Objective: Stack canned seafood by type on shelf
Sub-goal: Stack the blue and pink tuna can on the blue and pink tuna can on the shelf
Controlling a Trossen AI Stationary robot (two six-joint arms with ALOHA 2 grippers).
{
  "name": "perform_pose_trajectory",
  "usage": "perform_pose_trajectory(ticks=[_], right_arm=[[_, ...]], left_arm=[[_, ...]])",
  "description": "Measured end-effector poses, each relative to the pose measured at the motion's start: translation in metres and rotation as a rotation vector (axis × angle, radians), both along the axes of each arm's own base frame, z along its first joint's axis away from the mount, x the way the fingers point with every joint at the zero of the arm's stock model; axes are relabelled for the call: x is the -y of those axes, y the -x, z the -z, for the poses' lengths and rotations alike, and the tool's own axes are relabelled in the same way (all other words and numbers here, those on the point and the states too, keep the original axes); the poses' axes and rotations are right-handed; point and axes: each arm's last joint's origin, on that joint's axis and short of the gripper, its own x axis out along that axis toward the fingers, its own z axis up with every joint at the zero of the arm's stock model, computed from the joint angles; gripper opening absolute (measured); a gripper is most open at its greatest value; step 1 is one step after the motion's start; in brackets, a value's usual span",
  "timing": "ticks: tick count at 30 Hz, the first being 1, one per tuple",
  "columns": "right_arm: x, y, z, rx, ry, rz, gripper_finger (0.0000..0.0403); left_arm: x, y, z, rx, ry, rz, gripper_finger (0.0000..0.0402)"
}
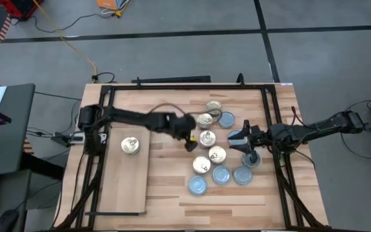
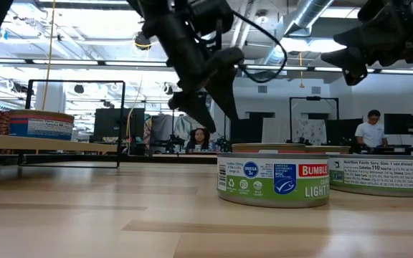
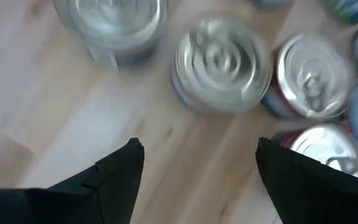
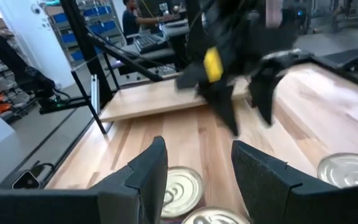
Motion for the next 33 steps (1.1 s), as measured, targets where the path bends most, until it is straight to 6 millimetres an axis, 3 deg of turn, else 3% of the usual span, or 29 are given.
perform_pose_trajectory(ticks=[4,9,15,20,28,33], right_arm=[[0.001,0.0,0.001,-0.006,0.015,0.002,0.0205],[0.007,-0.001,0.001,-0.005,0.073,0.04,0.0205],[0.025,-0.002,-0.011,-0.019,0.125,0.169,0.0205],[0.043,-0.004,-0.041,0.027,0.194,0.231,0.0205],[0.08,-0.011,-0.075,-0.001,0.262,0.278,0.0205],[0.101,0.002,-0.098,-0.051,0.299,0.419,0.0205]], left_arm=[[-0.026,0.001,-0.021,0.001,-0.055,0.059,0.0295],[-0.067,0.003,-0.024,0.053,-0.109,0.115,0.0295],[-0.122,0.006,0.005,0.094,-0.01,0.116,0.0295],[-0.151,0.001,0.018,0.151,0.007,0.115,0.0295],[-0.162,-0.028,0.03,0.087,0.035,0.203,0.0295],[-0.161,-0.033,0.036,0.034,0.014,0.247,0.0294]])
